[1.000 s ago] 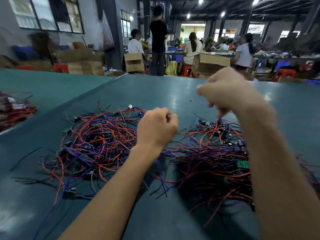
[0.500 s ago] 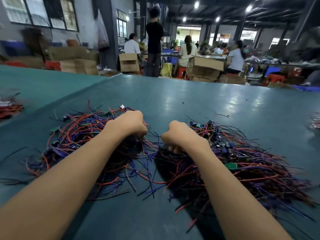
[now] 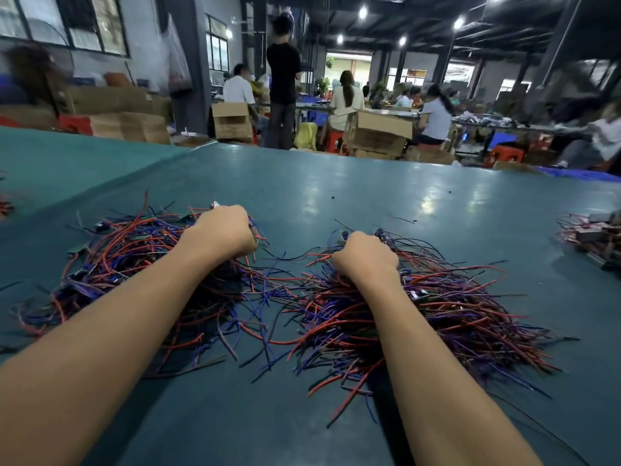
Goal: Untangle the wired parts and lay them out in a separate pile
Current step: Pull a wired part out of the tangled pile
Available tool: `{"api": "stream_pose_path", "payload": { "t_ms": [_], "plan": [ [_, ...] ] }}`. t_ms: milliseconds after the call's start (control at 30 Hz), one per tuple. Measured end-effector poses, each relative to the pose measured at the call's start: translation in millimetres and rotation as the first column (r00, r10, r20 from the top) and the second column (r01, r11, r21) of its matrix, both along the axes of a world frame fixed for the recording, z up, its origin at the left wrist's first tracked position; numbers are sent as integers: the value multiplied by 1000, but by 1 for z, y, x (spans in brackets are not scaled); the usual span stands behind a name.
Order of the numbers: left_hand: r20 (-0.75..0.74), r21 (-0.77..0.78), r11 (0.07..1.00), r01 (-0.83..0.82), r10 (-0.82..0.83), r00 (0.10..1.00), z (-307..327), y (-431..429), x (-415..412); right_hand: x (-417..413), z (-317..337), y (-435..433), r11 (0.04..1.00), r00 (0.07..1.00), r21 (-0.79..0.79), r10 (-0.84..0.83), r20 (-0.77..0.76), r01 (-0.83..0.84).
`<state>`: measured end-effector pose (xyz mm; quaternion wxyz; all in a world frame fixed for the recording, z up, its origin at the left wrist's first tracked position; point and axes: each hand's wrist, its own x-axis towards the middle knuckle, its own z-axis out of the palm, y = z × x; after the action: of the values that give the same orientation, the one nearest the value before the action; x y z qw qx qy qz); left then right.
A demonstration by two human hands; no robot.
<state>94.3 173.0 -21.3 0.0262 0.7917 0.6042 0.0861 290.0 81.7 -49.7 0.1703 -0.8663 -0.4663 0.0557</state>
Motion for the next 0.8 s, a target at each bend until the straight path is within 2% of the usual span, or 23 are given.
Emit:
{"api": "stream_pose_path", "payload": {
  "t_ms": [133, 267, 367, 400, 467, 533, 600, 700, 800],
  "plan": [
    [-41, 42, 999, -6, 8, 999, 10, -1, -1, -15, 10, 2, 999, 998, 48, 13, 66, -16],
    [101, 36, 999, -23, 19, 995, 31, 2, -6, -28, 29, -4, 958, 996, 285, 19, 90, -44],
    [301, -48, 998, 30, -14, 953, 45, 3, -13, -38, 38, -10, 839, 986, 534, 156, -54, -103],
    [408, -87, 992, 91, -48, 912, 47, 2, -13, -42, 38, -12, 791, 969, 601, 224, -107, -116],
    [630, -82, 964, 251, -145, 763, 43, -4, -10, -50, 32, -19, 724, 942, 671, 314, -118, -157],
    [722, 58, 941, 334, -271, 637, 33, -12, -3, -58, 20, -25, 688, 927, 690, 369, -65, -226],
    [705, 241, 916, 321, -393, 591, 16, -19, 4, -63, 7, -32, 659, 912, 677, 407, 46, -328],
    [593, 504, 824, 259, -548, 590, -9, -30, 10, -65, -6, -38, 635, 872, 604, 418, 254, -481],
    [387, 738, 637, 222, -670, 634, -31, -35, 11, -63, -6, -39, 648, 875, 592, 407, 263, -480]
  ]
}}
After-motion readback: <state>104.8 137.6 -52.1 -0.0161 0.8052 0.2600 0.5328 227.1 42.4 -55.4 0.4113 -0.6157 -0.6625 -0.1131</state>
